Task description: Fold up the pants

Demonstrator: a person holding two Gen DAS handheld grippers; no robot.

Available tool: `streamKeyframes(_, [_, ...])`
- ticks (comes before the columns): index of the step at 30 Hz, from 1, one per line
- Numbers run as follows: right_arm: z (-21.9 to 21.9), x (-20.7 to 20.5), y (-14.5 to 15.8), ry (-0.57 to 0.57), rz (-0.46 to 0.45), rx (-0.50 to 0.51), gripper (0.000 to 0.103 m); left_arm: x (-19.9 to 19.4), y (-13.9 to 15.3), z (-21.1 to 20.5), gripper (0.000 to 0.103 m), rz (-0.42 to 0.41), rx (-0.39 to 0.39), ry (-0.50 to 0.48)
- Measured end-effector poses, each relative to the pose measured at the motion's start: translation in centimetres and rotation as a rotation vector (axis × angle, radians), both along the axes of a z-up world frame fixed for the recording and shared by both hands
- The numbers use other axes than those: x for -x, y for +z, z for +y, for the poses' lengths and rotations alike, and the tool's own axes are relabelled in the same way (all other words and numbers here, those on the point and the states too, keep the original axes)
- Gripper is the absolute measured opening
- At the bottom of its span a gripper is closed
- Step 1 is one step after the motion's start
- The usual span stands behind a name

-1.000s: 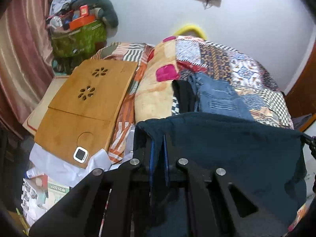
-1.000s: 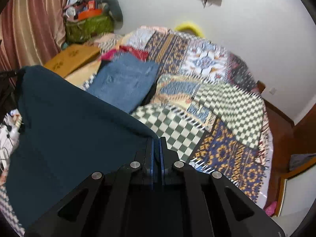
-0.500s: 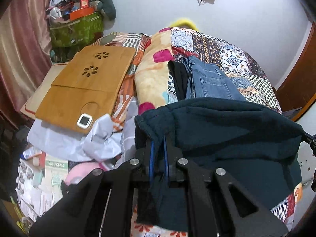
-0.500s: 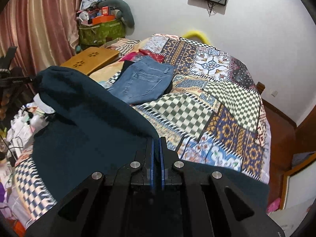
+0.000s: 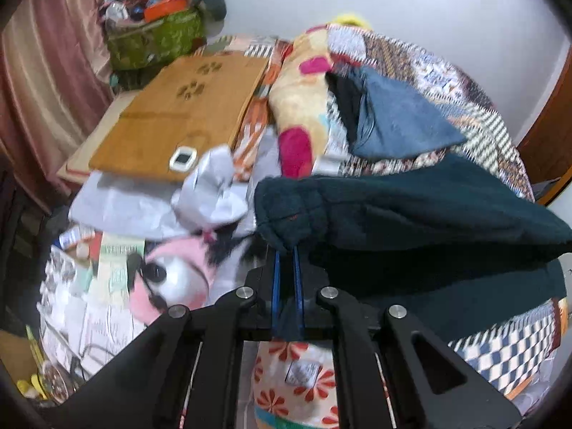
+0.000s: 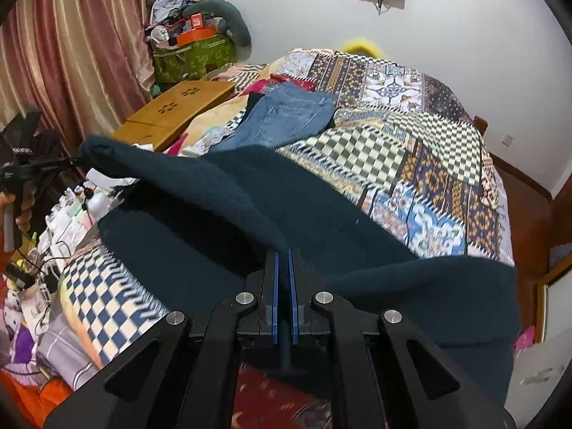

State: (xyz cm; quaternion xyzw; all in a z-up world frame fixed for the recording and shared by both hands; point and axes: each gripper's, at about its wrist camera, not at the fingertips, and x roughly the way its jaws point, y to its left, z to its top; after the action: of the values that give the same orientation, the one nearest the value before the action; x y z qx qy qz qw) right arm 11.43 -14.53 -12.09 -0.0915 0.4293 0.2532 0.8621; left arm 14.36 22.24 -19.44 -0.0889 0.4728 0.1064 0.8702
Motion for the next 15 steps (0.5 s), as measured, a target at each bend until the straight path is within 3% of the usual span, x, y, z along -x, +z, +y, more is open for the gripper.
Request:
streamKeyframes(2, [0.0,0.5,-0.4,-0.004,0.007,0.0,0.004,0.7,-0.9,0.1,0.0,0.019,-0.027,0.016])
streamKeyframes(6, [0.1,1.2,-1.7,-0.012,0.045,-0.004,0.005,2.0,-2.0,1.1,0.0,0.039,0.013,0.033])
streamKeyframes(11, [-0.1,2.0,-2.5,-0.026,0.073,-0.003,0.01,2.1,-1.2,0.2,0.0,0.03,0.018,0.013])
streamKeyframes(14, [-0.9,2.4,-2.0,-0.04,0.076,-0.002,0.018,1.3,0.0,-1.1,0.003,0.013,0.001,-0.015])
streamKeyframes(15, [-1.1,2.5,-1.8,-0.045,0.074,0.0,0.025,0.9,0.3,-1.5,0.008,0.01,-0.002,-0.025])
